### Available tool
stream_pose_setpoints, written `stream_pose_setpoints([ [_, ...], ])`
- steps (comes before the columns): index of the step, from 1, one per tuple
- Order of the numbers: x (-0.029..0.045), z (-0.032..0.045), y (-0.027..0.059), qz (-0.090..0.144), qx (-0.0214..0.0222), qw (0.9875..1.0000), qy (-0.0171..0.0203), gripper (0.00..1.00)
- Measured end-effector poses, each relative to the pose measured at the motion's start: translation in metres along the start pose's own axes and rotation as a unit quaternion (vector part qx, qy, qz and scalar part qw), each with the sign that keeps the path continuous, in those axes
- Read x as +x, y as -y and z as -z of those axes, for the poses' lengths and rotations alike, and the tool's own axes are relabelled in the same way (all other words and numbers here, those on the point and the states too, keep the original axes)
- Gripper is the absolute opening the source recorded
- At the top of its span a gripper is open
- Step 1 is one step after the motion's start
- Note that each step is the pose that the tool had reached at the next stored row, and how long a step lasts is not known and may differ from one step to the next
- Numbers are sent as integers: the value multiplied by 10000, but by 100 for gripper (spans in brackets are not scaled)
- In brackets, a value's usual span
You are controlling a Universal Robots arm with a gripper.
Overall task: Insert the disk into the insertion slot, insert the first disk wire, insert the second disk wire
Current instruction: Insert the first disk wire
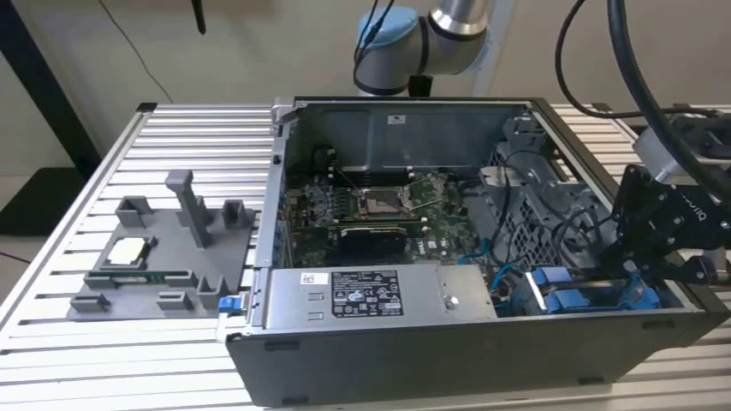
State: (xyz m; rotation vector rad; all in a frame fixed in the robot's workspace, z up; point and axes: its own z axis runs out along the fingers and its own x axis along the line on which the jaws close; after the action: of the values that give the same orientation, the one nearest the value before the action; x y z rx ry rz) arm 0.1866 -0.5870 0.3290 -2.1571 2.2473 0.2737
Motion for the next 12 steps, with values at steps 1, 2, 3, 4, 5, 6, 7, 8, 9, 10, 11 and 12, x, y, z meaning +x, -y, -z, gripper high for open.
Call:
stream_pose_setpoints([
  [1, 2, -11, 1, 0, 0, 10000, -1, 20],
  [2, 3, -17, 2, 0, 1, 10000, 4, 20],
  [3, 6, -16, 2, 0, 1, 10000, 10, 21],
  [4, 4, -17, 2, 1, -2, 10000, 25, 21],
  [5, 1, -8, 2, 2, -6, 10000, 36, 27],
  [6, -1, 12, -1, 2, -8, 10000, 39, 27],
  [7, -6, 47, -5, 1, -9, 10000, 38, 27],
  [8, -12, 88, -10, 1, -9, 10000, 40, 27],
  [9, -17, 125, -15, 1, -10, 10000, 44, 27],
  [10, -21, 160, -19, 2, -9, 10000, 45, 27],
  [11, -26, 190, -22, 2, -10, 10000, 51, 27],
  [12, -30, 221, -26, 2, -10, 10000, 54, 27],
])
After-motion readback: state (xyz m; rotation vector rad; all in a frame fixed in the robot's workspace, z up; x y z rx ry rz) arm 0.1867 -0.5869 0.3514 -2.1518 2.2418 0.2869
